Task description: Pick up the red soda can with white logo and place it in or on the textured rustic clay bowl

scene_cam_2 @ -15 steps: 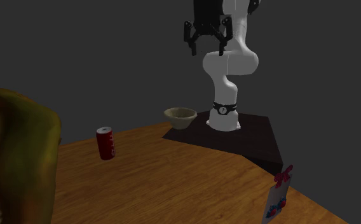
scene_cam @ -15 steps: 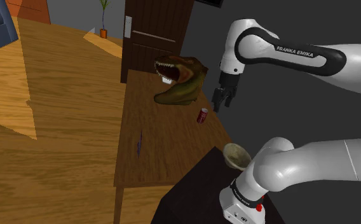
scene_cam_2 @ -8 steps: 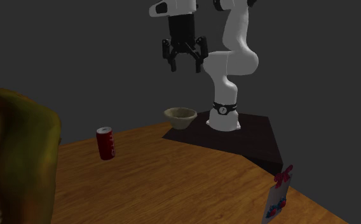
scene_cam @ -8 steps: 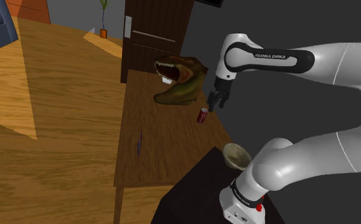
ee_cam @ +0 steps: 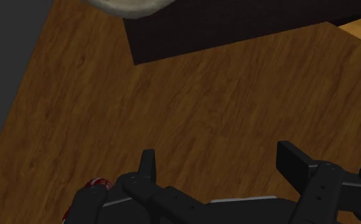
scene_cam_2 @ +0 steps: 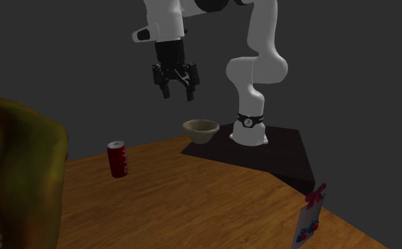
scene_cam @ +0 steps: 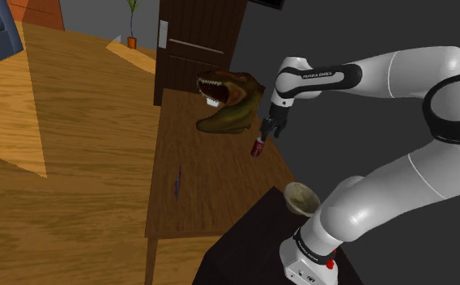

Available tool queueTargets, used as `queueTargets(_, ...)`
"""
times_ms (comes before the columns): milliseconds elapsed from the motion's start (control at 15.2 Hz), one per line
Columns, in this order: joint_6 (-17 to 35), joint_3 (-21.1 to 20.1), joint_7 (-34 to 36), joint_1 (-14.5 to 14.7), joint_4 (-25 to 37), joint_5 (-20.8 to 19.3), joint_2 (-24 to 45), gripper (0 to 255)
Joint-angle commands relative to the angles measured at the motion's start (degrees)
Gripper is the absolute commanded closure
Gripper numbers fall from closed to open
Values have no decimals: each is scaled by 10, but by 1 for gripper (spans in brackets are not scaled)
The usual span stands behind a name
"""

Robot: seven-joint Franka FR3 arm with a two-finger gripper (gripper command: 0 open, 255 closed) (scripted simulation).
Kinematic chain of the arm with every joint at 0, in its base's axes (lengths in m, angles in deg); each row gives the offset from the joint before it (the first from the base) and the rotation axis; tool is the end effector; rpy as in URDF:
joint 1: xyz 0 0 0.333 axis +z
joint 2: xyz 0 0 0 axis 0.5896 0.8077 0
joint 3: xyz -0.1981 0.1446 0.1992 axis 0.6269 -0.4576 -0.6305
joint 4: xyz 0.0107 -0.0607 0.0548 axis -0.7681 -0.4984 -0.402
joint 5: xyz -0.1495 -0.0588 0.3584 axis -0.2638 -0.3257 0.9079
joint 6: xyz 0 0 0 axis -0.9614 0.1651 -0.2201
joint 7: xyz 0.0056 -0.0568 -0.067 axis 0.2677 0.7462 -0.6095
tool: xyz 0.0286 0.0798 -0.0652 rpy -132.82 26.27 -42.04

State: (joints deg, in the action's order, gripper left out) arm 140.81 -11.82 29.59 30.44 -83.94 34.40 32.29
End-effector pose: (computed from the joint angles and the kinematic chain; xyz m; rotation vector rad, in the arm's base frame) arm 0.3815 -0.1904 0.4165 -3.0846 0.2710 0.2408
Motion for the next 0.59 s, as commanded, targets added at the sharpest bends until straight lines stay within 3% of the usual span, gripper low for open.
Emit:
queueTargets(0,32,19,-22,-4,17,8,43,0)
queueTargets(528,121,70,-122,-23,107,89,216,0)
